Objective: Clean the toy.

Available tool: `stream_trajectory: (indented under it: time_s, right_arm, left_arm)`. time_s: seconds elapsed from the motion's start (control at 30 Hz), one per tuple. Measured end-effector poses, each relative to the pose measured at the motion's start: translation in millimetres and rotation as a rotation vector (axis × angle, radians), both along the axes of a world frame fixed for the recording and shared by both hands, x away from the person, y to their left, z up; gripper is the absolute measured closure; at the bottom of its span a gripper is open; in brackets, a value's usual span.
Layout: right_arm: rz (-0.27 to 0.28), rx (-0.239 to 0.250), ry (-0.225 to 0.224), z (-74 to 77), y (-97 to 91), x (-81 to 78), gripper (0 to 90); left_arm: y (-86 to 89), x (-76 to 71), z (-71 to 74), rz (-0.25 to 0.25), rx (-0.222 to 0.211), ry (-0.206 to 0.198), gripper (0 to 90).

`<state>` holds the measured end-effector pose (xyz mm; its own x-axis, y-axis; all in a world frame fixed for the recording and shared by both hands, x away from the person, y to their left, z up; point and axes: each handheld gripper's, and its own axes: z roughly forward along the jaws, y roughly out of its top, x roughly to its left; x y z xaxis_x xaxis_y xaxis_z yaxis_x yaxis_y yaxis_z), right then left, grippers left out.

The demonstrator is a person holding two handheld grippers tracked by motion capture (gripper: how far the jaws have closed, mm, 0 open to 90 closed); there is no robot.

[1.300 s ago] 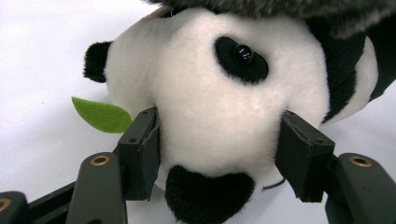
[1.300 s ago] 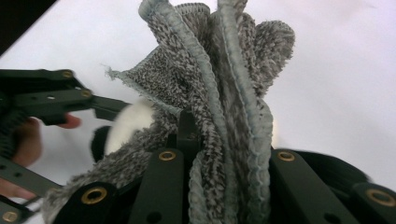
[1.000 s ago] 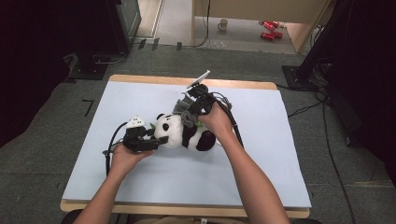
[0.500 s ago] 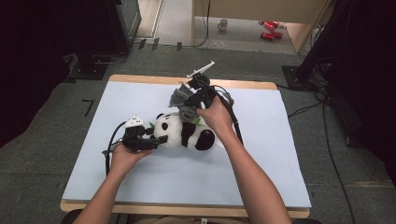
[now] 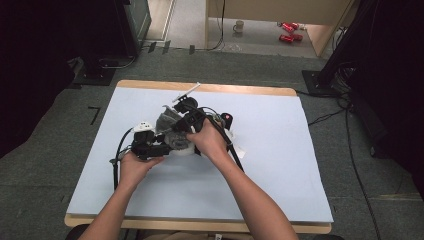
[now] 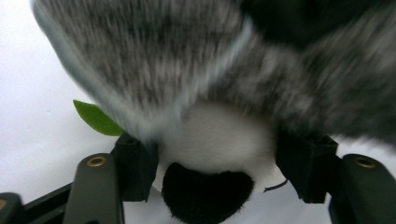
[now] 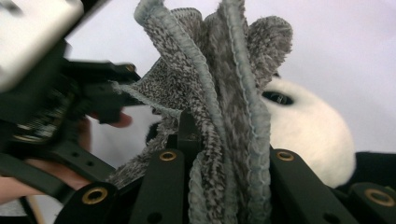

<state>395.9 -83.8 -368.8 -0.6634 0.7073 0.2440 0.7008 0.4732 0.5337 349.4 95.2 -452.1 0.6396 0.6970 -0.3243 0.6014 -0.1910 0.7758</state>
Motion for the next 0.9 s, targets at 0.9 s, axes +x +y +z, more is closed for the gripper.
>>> stream_trajectory:
  time_s: [0.9]
  right_arm:
    - [-0.097,-0.033,-0.058,-0.4,-82.6,6.2,77.2]
  left_arm:
    - [-1.4,1.0,-2.1,-0.021,0.016,-0.012,43.7]
